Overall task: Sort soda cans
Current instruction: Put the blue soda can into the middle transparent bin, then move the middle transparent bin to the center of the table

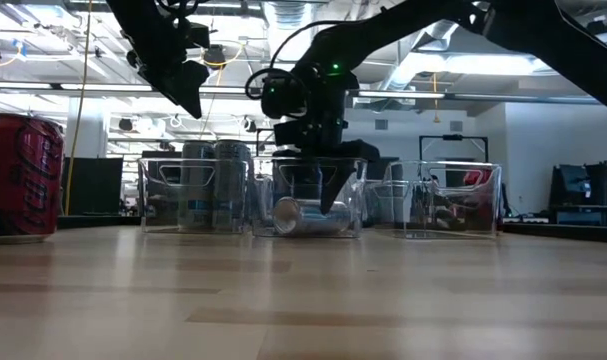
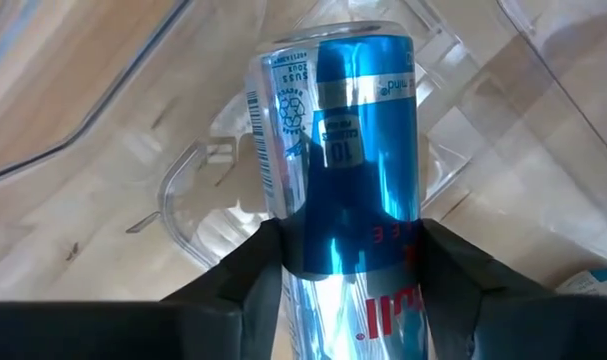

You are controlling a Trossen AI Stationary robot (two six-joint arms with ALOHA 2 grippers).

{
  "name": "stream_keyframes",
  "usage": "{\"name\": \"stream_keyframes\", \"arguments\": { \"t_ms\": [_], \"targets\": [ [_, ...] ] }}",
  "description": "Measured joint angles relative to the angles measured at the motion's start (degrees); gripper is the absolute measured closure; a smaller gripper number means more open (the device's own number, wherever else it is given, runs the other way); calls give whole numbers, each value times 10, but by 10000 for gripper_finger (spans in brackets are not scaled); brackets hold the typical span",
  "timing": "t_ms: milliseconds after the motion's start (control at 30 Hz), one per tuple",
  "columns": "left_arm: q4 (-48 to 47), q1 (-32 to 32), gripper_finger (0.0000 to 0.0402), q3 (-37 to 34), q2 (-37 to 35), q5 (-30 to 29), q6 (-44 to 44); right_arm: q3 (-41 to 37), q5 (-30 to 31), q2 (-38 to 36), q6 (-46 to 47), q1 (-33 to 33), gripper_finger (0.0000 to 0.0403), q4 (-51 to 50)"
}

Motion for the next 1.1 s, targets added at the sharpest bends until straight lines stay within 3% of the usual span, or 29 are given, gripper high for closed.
{"name": "stream_keyframes", "arguments": {
  "t_ms": [433, 800, 1100],
  "targets": [
    [0, 0, 52, 0, 0, 0, -3, 73, 29, 6, 41, 31, 227, -75],
    [-5, 0, 52, 0, 0, 0, -1, 188, 51, 0, 91, 48, 239, -163],
    [0, -6, 52, -19, 0, -1, 9, 203, 53, -93, 138, 45, 288, -183]
  ]
}}
